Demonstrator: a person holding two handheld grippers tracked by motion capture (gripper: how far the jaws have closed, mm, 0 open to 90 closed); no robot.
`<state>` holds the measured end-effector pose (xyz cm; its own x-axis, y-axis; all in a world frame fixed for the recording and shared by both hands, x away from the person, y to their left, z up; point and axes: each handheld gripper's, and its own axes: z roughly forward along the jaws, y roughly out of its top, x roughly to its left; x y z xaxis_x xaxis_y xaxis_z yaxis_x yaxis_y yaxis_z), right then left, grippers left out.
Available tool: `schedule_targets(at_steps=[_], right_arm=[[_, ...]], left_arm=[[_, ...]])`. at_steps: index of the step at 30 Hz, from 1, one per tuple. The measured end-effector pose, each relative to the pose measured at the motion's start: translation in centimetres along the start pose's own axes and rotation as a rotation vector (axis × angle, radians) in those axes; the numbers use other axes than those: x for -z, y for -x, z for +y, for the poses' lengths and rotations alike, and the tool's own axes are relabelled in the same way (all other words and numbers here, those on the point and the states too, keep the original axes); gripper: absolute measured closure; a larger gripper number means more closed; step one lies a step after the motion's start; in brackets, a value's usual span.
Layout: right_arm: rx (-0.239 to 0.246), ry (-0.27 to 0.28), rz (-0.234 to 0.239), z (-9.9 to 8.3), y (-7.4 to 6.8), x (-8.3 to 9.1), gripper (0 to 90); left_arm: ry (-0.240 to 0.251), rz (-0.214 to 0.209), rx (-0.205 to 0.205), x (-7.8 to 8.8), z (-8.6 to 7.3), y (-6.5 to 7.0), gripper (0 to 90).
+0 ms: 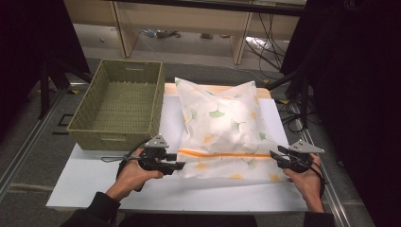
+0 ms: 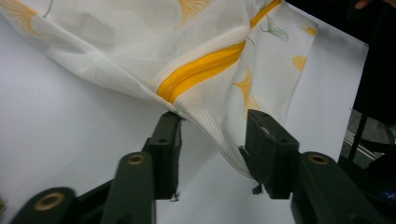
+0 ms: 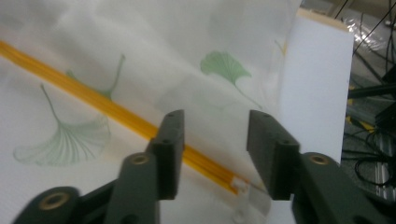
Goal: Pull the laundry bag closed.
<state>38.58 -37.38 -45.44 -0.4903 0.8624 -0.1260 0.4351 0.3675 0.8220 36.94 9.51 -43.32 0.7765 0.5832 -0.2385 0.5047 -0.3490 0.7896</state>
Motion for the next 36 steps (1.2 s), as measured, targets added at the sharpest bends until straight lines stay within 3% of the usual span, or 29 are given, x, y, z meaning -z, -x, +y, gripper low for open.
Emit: schedule_targets(at_steps=[2, 3, 4, 8, 10, 11, 12, 15, 20, 21, 23, 26, 29, 30, 36], right_arm=[[-0.019, 0.021, 0.036, 0.4, -0.6, -0.1, 45.8], [-0.033, 0.042, 0.069, 0.6, -0.9, -0.3, 43.8], [-0.024, 0.052, 0.057, 0.7, -1.1, -0.2, 42.1], [-0.034, 0.107, 0.134, 1.6, -2.3, -0.4, 35.9], [-0.069, 0.104, 0.145, 2.0, -3.2, -0.2, 30.0], [-0.058, 0.118, 0.142, 2.1, -3.4, -0.3, 27.9], [-0.058, 0.130, 0.175, 2.2, -3.7, -0.6, 25.0], [-0.040, 0.124, 0.155, 2.4, -4.4, -0.7, 17.7], [-0.058, 0.145, 0.162, 2.7, -5.5, -0.3, 16.6], [-0.024, 0.158, 0.173, 2.8, -5.5, -0.4, 16.2], [-0.001, 0.161, 0.196, 2.7, -5.8, -0.4, 16.1], [-0.008, 0.139, 0.209, 2.7, -6.6, -0.4, 16.2], [0.007, 0.140, 0.240, 2.8, -7.1, -0.5, 16.2], [0.029, 0.149, 0.227, 2.8, -7.2, -0.4, 16.1], [0.043, 0.165, 0.240, 2.9, -8.1, 0.0, 16.1]], left_arm=[[0.017, 0.028, -0.017, 0.2, -0.2, -0.1, 43.9], [0.027, 0.046, -0.006, 0.3, -0.4, -0.1, 40.6], [0.038, 0.058, -0.003, 0.4, -0.5, -0.1, 38.1], [0.067, 0.069, 0.000, 0.8, -1.3, -0.4, 30.4], [0.065, 0.061, -0.004, 1.0, -1.8, -0.5, 25.8], [0.059, 0.063, -0.007, 1.1, -1.9, -0.5, 22.9], [0.061, 0.070, -0.006, 1.2, -2.1, -0.5, 20.7], [0.058, 0.073, 0.007, 1.4, -2.3, -0.4, 16.2], [0.081, 0.068, 0.019, 1.7, -2.4, 0.0, 16.1], [0.073, 0.053, 0.020, 1.8, -2.4, -0.1, 16.1], [0.073, 0.055, 0.024, 1.8, -2.5, 0.1, 16.0], [0.068, 0.052, 0.025, 1.8, -2.5, 0.3, 16.0], [0.073, 0.060, -0.035, 1.9, -2.6, 0.5, 16.0], [0.071, 0.071, -0.055, 2.0, -2.6, 0.6, 16.1], [0.080, 0.082, -0.085, 2.3, -2.9, 1.4, 18.5]])
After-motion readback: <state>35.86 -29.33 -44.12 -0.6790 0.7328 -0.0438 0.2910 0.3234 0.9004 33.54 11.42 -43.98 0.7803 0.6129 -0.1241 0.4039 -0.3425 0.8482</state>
